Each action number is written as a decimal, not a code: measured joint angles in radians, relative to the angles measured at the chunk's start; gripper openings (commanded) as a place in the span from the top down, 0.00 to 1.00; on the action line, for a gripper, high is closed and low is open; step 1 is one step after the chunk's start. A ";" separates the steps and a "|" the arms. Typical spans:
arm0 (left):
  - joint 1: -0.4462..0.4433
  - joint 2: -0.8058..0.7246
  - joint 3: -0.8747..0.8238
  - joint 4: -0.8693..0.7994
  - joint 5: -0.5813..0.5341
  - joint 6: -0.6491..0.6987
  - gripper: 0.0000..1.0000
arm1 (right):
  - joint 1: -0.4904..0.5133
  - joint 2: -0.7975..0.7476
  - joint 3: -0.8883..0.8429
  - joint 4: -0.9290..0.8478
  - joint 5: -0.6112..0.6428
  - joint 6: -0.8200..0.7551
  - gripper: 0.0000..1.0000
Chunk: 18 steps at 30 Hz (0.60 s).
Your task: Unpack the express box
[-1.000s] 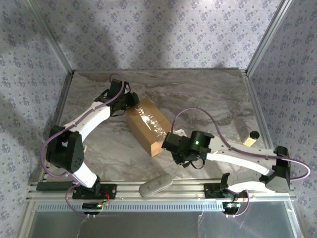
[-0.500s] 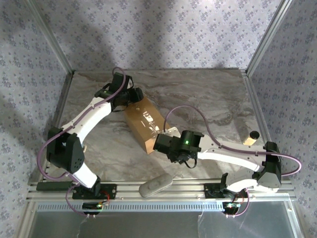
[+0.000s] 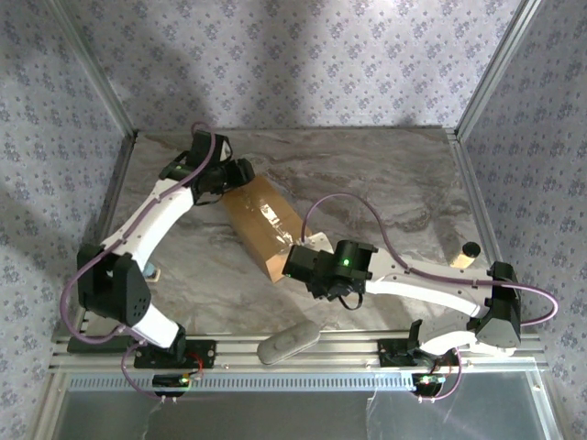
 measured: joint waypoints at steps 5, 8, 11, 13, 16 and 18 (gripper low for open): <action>0.052 -0.074 -0.001 -0.021 0.000 0.000 0.41 | -0.004 0.000 0.000 0.006 0.000 0.000 1.00; 0.067 -0.112 -0.014 -0.034 0.000 -0.002 0.47 | -0.004 0.000 0.000 0.010 0.000 0.003 1.00; 0.070 -0.173 -0.069 -0.048 0.000 -0.007 0.49 | -0.006 0.001 0.000 0.011 0.000 0.003 1.00; 0.067 -0.239 -0.133 -0.063 0.004 -0.019 0.50 | -0.006 0.003 0.000 0.013 0.000 0.003 1.00; 0.040 -0.381 -0.241 -0.113 -0.001 -0.044 0.52 | -0.006 0.009 0.000 0.014 0.000 0.003 1.00; 0.008 -0.486 -0.298 -0.161 -0.016 -0.056 0.53 | -0.006 0.010 0.000 0.018 0.000 0.003 1.00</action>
